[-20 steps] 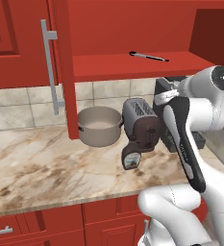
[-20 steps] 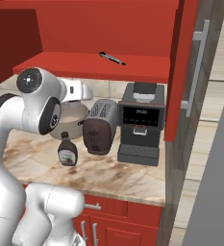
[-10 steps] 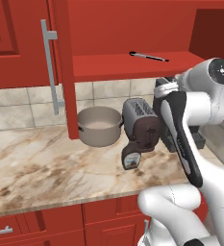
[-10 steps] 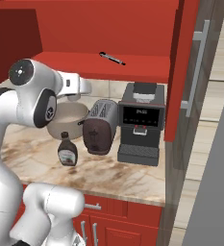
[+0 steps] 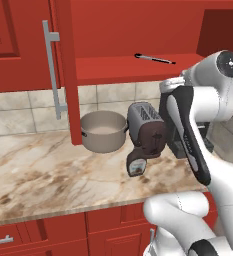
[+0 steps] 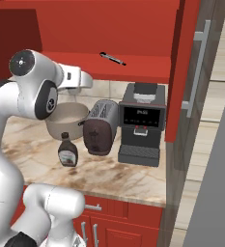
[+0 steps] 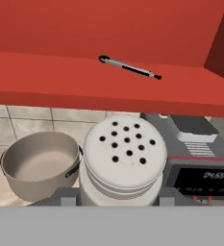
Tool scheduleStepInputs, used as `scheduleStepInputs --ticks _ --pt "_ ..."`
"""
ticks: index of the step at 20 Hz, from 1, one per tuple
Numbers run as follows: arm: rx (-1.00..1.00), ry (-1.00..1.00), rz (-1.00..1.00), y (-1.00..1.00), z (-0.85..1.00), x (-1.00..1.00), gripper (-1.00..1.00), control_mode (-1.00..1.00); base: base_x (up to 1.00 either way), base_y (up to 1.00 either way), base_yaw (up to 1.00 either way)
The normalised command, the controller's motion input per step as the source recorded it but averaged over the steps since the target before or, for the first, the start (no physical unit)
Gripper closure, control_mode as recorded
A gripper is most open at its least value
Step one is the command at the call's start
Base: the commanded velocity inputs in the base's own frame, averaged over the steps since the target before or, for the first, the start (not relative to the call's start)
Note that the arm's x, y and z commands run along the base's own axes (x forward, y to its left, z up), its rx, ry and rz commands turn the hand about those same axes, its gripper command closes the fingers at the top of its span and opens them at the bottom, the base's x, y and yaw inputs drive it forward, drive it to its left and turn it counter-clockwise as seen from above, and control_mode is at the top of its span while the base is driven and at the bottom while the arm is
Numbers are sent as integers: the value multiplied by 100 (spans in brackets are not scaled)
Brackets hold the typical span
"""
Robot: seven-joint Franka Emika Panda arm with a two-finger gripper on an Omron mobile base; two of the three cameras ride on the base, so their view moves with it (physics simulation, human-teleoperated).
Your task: Pick the shaker and syrup bottle from the counter and place them in the cabinet.
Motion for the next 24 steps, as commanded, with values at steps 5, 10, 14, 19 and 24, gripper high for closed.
scheduleStepInputs --ticks 5,10,14,19,24 --pt "6 0 0 -1 16 11 100 -100 0 0 0" --pt "4 0 0 0 9 15 100 -100 0 0 0" --pt "3 0 0 0 4 17 100 -100 0 0 0" --pt "0 0 0 0 0 20 100 -100 0 0 0" --pt "0 0 -1 0 0 24 100 -100 0 0 0"
